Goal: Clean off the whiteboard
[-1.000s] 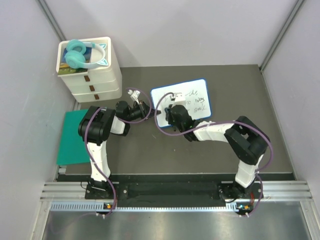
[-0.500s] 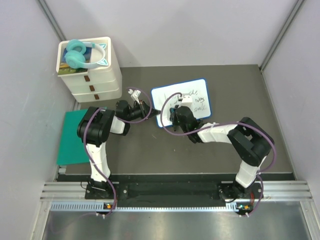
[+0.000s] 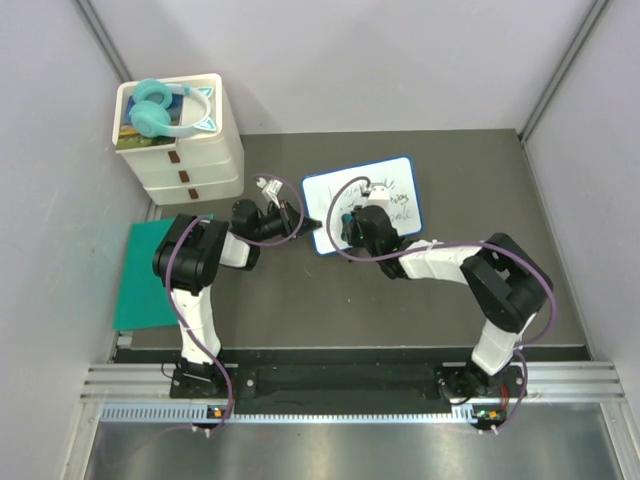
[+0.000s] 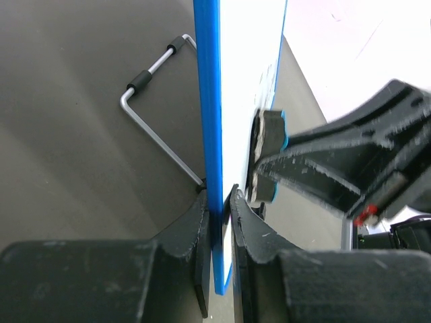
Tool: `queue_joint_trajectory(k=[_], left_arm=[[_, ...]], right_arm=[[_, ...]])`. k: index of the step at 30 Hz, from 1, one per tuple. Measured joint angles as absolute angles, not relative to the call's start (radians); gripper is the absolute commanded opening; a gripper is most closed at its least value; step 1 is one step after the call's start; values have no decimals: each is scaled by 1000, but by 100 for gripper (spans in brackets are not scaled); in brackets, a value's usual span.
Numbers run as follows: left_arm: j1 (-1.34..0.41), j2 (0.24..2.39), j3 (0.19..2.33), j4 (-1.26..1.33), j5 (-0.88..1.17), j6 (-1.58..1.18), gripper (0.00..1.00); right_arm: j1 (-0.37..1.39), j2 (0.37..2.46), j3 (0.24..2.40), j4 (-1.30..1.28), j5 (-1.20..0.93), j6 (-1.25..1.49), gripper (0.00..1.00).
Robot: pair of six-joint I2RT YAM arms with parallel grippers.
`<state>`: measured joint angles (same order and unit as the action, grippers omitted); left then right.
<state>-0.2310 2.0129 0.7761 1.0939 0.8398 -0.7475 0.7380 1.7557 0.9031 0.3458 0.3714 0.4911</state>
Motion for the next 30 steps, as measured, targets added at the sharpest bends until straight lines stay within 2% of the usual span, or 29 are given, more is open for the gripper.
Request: queue_joint_trajectory(k=[9, 16, 30], left_arm=[[-237, 2013, 776, 1091, 839, -748, 0], [-238, 2011, 776, 1084, 843, -746, 0], [-238, 2005, 776, 1078, 857, -744, 0]], right_arm=[[571, 1724, 883, 335, 302, 572, 0], [574, 1729, 872, 361, 313, 588, 0], [653, 1717, 837, 359, 473, 640, 0]])
